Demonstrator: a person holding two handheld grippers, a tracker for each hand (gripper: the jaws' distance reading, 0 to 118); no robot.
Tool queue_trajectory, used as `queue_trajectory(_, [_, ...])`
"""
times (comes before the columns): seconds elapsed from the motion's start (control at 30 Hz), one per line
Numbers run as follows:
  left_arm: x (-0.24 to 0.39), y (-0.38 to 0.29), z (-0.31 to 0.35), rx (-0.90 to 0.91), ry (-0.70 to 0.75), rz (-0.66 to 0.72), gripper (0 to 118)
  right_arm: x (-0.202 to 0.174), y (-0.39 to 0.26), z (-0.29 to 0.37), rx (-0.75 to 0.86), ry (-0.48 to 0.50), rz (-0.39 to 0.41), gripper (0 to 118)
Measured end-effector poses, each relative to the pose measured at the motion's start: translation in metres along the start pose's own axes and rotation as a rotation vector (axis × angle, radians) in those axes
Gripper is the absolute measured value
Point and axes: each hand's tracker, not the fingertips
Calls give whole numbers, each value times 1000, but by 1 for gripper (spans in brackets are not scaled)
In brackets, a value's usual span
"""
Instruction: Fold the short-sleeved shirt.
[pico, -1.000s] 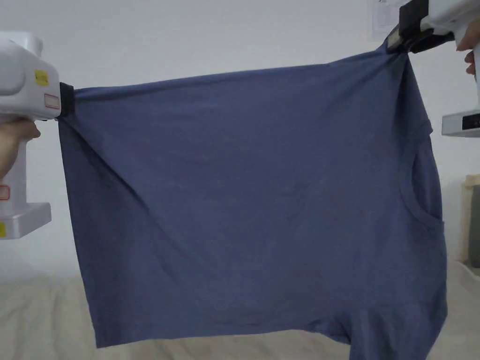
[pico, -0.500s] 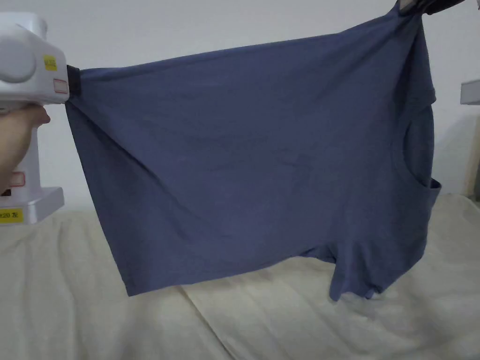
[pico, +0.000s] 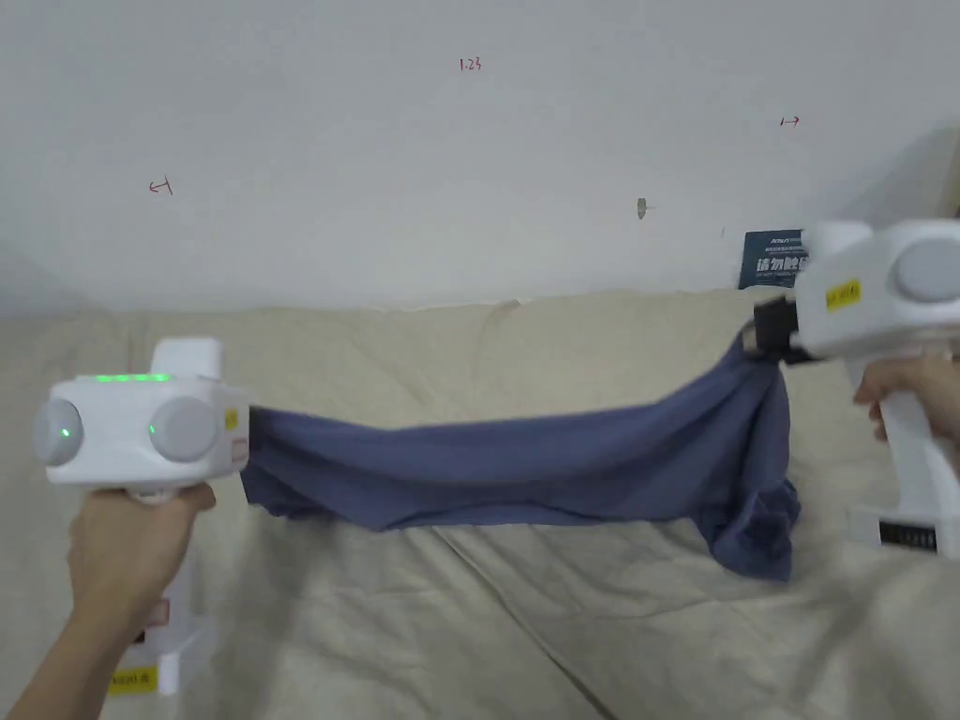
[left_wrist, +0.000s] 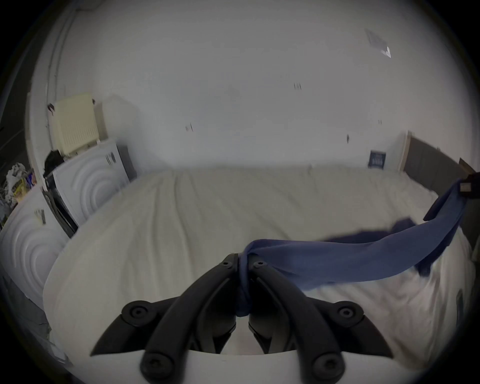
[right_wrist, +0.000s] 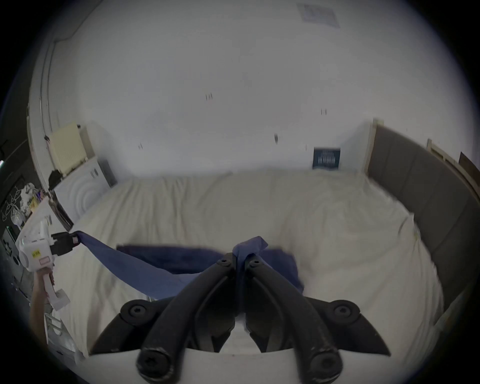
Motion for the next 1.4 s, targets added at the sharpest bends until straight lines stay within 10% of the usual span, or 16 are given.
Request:
queue_trajectory(0.4, [-27,-147,74,-86,-18,51,6,6,-202,72,-47,43,-187,4])
queue_trajectory(1.23, [-48,-333,224,-149,-67,59,6,-5,-389,220,-60,-79,-142,5])
queue_trajectory(1.3, [-47,-333,219,-174,-70,46,21,-8,-388,218,-70,-117,-121,18])
queue_trajectory(1.4, [-49,-335,218,-197,-153,97,95,-14,-387,223,-37,-153,-62,88])
